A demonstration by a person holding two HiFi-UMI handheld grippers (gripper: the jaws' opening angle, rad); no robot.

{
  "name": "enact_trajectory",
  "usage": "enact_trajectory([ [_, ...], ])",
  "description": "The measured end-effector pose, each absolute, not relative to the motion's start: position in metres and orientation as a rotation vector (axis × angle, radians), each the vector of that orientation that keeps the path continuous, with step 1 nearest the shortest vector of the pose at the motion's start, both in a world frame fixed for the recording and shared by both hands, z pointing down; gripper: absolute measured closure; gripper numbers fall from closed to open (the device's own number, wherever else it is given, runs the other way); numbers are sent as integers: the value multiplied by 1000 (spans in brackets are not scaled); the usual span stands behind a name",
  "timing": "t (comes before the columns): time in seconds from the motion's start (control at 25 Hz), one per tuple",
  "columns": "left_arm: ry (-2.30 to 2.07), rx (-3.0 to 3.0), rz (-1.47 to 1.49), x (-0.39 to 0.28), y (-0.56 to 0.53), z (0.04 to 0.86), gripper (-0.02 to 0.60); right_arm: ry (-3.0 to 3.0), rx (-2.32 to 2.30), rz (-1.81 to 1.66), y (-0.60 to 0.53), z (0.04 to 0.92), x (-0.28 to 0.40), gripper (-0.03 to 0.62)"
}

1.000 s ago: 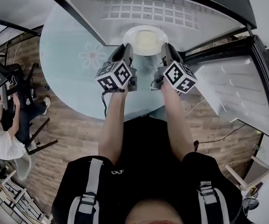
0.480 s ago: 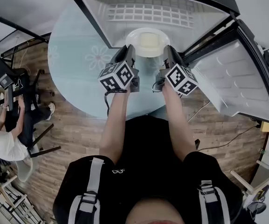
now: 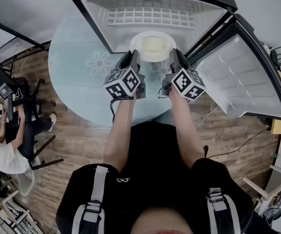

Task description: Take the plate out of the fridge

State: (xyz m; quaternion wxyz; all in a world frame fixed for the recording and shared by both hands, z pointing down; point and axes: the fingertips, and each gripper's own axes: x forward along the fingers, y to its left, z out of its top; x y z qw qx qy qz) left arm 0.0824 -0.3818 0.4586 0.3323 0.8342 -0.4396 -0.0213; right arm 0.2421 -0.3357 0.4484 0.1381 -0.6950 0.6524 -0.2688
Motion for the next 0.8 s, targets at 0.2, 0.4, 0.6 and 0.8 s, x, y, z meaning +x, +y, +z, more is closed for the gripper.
enact_trajectory([
  [0.2,-1152,2189,-72,98,-370,446,509,1879,-1991,-772,-325,441,258,543],
  [0.4,-1163,2185,-79,87,-365,444,509,1895,-1979,-765,-324,436,247,543],
  [0.6,-1157,2176,-89,85,-361,445,510,1913,-1990,-763,-319,437,246,543],
  [0.8,-1139,2181,-79,96,-358,443,509,1906,-2003,-757,-315,436,257,543],
])
